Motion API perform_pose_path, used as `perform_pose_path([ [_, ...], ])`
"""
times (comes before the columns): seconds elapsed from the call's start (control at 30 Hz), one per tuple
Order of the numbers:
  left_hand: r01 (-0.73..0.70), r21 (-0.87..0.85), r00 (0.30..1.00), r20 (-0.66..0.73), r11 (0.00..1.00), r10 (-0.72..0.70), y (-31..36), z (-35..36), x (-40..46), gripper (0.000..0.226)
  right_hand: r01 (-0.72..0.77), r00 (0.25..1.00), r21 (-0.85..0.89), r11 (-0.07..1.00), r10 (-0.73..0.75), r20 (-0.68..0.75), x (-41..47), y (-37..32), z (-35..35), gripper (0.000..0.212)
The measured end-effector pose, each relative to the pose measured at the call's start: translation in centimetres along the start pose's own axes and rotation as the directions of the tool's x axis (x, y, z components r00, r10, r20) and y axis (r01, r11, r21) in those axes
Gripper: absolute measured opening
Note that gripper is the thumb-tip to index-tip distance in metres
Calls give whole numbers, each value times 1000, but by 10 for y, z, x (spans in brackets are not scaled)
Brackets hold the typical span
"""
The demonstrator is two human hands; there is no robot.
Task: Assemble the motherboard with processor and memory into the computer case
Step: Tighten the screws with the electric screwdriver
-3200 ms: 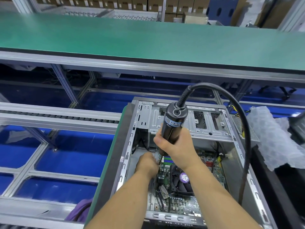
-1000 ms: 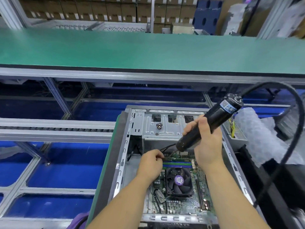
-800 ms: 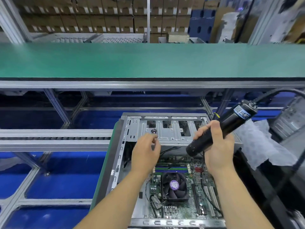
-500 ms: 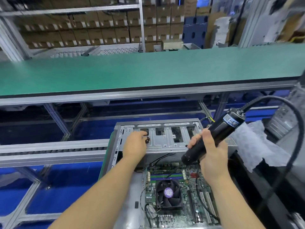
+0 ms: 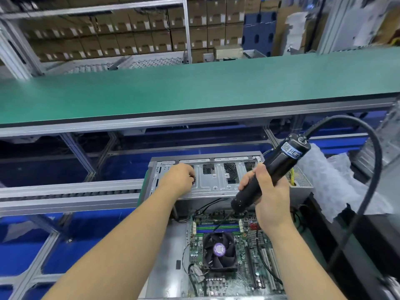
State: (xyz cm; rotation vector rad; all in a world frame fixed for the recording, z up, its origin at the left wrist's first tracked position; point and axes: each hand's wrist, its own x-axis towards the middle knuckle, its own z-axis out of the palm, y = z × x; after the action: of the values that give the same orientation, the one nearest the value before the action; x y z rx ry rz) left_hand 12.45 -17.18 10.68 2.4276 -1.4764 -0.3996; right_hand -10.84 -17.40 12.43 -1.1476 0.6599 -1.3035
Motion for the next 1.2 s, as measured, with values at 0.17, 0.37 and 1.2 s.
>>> perform_pose_path([
  [0.17, 9, 52, 997, -81, 999, -5, 3, -4, -3, 5, 0, 1000, -6, 1000, 0, -2, -1, 0, 3, 49],
  [0.37, 50, -49, 997, -56, 998, -53, 2, -1, -3, 18, 0, 1000, -37, 999, 0, 7, -3, -1, 3, 48],
  [1.2, 32, -740, 997, -23, 671, -73, 47, 78, -86, 14, 105, 992, 15, 994, -104, -67, 4, -31, -4, 42],
])
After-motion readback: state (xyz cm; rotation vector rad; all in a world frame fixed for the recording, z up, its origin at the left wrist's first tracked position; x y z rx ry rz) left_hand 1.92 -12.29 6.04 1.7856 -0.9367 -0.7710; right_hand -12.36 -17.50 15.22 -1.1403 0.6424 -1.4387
